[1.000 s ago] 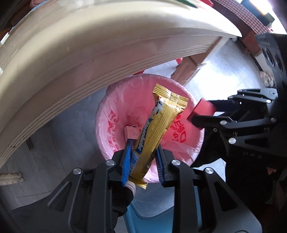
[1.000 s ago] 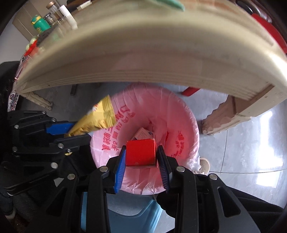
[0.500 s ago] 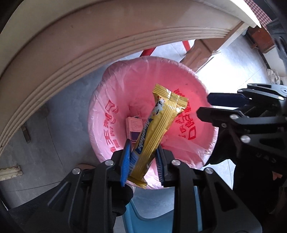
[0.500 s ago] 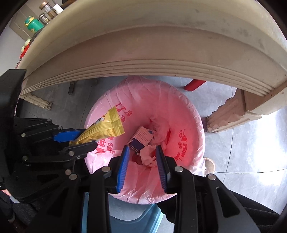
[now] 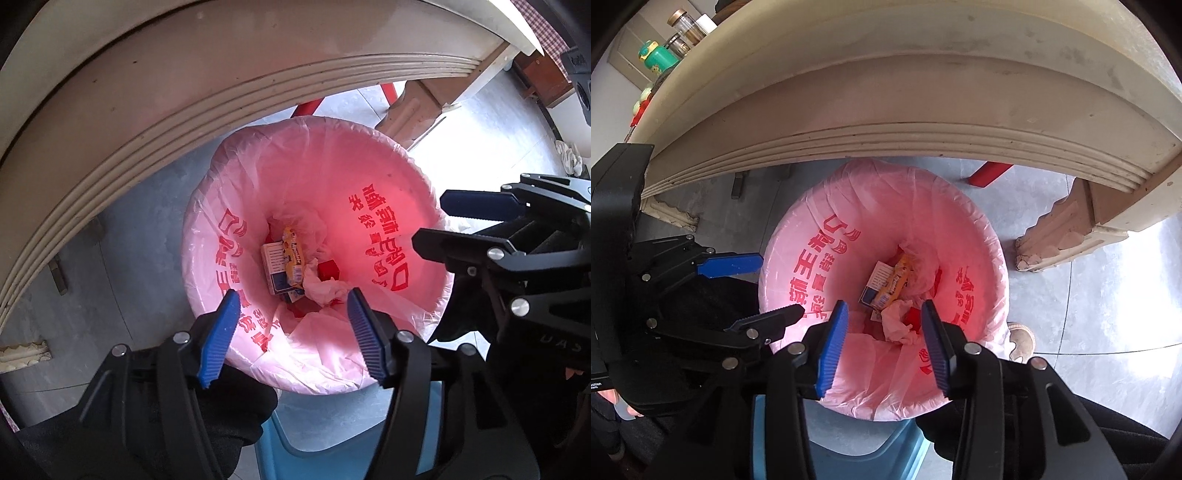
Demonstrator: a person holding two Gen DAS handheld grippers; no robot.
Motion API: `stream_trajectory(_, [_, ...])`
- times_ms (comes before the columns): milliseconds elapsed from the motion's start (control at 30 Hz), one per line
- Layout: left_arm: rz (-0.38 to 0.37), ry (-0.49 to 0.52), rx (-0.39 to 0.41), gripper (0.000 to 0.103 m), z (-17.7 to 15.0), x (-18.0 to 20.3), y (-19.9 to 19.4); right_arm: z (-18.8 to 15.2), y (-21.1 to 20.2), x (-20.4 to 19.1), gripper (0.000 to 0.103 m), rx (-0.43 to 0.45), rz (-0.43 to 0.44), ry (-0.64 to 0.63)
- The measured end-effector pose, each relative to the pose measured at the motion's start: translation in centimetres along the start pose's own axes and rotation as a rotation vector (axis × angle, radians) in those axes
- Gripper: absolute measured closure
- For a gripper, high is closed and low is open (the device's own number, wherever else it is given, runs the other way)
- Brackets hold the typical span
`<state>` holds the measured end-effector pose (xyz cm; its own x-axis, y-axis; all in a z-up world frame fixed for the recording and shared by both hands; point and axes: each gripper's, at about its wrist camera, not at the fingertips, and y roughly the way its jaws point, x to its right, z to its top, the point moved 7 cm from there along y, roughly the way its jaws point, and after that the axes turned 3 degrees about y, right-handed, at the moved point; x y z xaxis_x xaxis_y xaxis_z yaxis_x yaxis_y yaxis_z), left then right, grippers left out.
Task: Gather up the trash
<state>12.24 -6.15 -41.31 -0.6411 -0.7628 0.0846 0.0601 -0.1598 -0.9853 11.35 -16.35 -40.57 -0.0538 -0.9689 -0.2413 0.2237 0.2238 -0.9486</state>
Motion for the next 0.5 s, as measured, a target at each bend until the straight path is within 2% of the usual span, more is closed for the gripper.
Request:
stream_trajectory(200, [0.037,-0.011,0.025,0.042,-0.4,-0.4,-1.6,-0.1,-1.1,-0.4,0.062,0.014,0.004,-0.006])
stream_trajectory(367, [0.089,-0.057,0.114,0.039,-0.4,-0.7,-6.2,-0.3,-3.2,-1.3,0.062,0.044,0.01,-0.022])
stream_trajectory(500, [0.085,-0.117,0.159,0.036,-0.3,-1.3,-9.5,-0.3,-5.5,-2.3,0.061,0.077,0.019,-0.039])
